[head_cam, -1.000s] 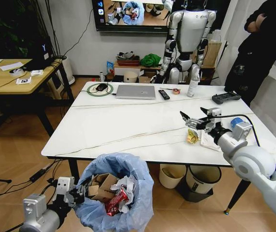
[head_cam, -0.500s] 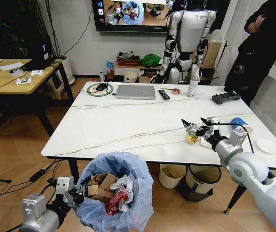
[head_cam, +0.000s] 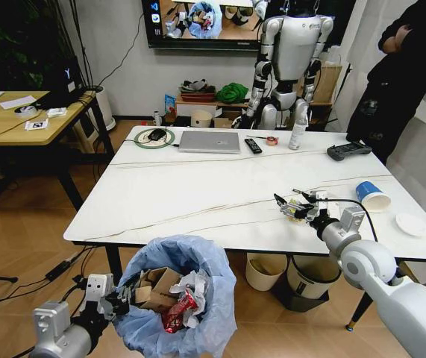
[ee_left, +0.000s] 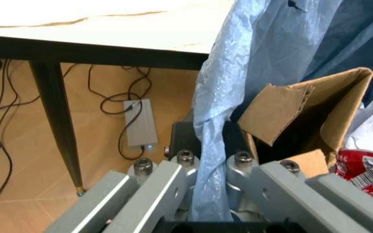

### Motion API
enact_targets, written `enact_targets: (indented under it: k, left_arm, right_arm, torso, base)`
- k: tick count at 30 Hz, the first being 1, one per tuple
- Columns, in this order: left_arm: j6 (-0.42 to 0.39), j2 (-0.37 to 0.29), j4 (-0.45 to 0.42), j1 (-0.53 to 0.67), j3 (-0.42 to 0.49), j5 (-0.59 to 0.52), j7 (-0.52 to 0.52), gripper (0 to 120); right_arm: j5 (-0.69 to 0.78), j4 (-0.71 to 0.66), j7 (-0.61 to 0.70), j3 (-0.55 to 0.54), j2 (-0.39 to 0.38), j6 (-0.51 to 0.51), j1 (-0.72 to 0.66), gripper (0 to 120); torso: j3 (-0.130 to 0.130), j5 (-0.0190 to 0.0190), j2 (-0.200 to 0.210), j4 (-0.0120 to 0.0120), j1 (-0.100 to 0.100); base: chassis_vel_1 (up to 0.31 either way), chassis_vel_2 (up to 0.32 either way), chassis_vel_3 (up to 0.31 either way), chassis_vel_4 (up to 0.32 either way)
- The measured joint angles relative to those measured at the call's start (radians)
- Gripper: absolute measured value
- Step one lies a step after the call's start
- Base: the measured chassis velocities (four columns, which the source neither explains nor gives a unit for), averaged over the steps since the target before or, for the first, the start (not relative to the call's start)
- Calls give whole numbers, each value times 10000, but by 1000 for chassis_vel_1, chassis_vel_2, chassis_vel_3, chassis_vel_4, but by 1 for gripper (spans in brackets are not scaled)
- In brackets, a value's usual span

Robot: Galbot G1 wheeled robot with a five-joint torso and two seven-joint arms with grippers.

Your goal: Pick up the trash bin and place the trash from the table into it.

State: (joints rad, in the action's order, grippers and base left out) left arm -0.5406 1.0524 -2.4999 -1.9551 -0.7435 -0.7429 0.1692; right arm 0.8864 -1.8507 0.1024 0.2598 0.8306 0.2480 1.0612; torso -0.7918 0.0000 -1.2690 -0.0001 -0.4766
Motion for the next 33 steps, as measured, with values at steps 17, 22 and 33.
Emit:
enact_targets:
  k: [17, 22, 33]
  left_arm:
    - [-23, -35, 0, 35, -11, -82, 17, 0]
    - [-23, -35, 0, 36, -11, -93, 18, 0]
    - [-23, -33, 0, 41, -17, -107, 17, 0]
  right_arm:
    - [-307, 771, 190, -257, 194, 130, -227, 100]
    - [-428, 1069, 214, -276, 242, 136, -284, 100]
    - [-480, 1356, 197, -251, 268, 108, -336, 100]
  torso:
    - [0, 0, 0, 0, 0]
    - [0, 1, 0, 0, 0]
    - [0, 1, 0, 0, 0]
  base:
    - [0, 0, 0, 0]
    - [0, 0, 0, 0]
    - [0, 0, 0, 0]
